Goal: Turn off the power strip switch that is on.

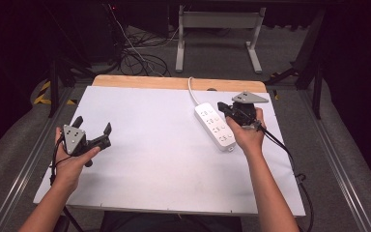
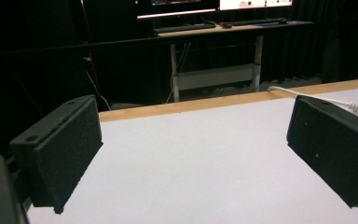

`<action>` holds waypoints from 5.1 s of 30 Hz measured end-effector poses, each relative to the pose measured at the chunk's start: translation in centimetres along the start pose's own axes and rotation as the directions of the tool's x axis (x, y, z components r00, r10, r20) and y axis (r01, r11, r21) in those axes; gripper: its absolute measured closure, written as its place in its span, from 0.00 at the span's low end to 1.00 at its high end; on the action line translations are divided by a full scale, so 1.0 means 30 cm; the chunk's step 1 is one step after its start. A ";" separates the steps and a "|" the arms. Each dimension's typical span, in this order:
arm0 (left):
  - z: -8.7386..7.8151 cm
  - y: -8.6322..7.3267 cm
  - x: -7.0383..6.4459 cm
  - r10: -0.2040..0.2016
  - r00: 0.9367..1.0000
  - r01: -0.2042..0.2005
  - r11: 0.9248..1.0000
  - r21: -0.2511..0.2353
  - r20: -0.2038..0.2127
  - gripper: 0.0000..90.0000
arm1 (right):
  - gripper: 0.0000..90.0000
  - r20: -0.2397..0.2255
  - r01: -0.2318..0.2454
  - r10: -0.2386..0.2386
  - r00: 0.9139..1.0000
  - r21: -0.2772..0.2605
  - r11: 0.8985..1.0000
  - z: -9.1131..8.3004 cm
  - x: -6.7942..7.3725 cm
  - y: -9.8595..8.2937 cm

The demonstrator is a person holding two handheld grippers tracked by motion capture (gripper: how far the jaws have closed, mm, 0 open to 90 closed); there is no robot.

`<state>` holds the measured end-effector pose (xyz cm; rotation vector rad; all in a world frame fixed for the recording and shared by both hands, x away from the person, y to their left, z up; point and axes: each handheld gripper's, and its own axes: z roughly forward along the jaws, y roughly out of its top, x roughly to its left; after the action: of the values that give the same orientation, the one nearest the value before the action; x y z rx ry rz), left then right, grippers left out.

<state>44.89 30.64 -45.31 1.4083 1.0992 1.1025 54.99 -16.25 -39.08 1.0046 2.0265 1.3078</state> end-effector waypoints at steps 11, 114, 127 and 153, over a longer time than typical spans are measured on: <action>0.007 -0.003 -0.001 0.005 1.000 -0.005 1.000 0.002 0.007 0.03 | 1.00 0.010 -0.010 0.009 1.000 0.070 0.998 0.128 -0.044 0.014; 0.046 -0.010 -0.025 0.010 0.999 -0.012 0.999 0.040 0.049 0.04 | 1.00 0.143 -0.064 0.002 0.990 0.429 0.901 0.408 -0.058 -0.030; 0.046 -0.010 -0.026 0.011 0.999 -0.013 0.999 0.041 0.050 0.04 | 1.00 0.142 -0.058 -0.004 0.990 0.431 0.900 0.409 -0.058 -0.030; 0.044 -0.010 -0.027 0.015 0.999 -0.017 0.999 0.040 0.052 0.04 | 1.00 0.159 -0.055 -0.016 0.987 0.433 0.900 0.406 -0.051 -0.030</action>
<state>46.04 29.66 -45.79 1.4719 1.0804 1.0552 64.75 -11.28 -44.69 1.2825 2.2359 0.7584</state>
